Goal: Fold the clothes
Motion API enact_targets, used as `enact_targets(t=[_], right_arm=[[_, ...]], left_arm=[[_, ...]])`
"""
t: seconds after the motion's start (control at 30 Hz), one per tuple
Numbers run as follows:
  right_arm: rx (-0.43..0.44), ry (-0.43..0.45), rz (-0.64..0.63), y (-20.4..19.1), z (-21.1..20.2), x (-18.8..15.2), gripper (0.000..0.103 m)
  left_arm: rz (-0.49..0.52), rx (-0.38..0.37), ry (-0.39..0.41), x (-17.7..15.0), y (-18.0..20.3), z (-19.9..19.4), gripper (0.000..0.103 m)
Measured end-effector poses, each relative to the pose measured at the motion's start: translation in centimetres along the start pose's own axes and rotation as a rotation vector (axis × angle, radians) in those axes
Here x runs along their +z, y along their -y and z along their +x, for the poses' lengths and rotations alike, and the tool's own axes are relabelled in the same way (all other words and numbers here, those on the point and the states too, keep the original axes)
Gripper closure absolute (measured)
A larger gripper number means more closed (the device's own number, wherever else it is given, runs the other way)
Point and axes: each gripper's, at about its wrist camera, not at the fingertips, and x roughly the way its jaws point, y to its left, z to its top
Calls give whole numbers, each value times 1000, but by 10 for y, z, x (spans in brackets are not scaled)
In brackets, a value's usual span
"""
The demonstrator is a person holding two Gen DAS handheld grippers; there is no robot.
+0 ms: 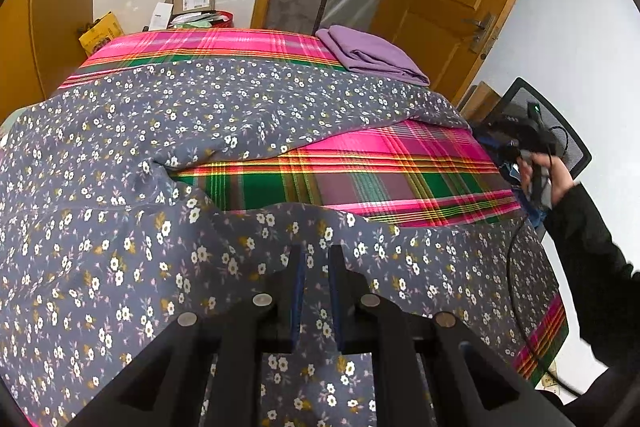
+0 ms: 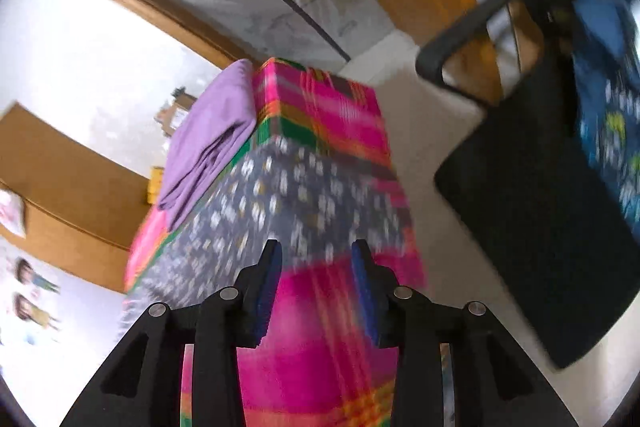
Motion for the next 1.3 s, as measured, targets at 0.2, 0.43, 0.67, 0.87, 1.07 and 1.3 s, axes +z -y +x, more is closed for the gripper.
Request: enact_targets(t=[0.2, 0.43, 0.67, 0.87, 1.07, 1.3], right_arm=[[85, -51, 49, -3, 7, -17, 62], [123, -20, 133, -6, 19, -4, 58], [188, 12, 199, -2, 25, 7, 58], [182, 6, 210, -1, 35, 13, 58], [174, 0, 195, -2, 38, 18, 58], [129, 15, 147, -8, 38, 21, 77]], left_arm=[[99, 37, 34, 25, 14, 8, 92], [240, 113, 15, 66, 28, 52, 92], [374, 131, -20, 88, 43, 99, 89], [373, 127, -49, 102, 47, 133, 73], [393, 99, -69, 103, 53, 147, 69], [469, 110, -75, 105, 63, 156, 88]])
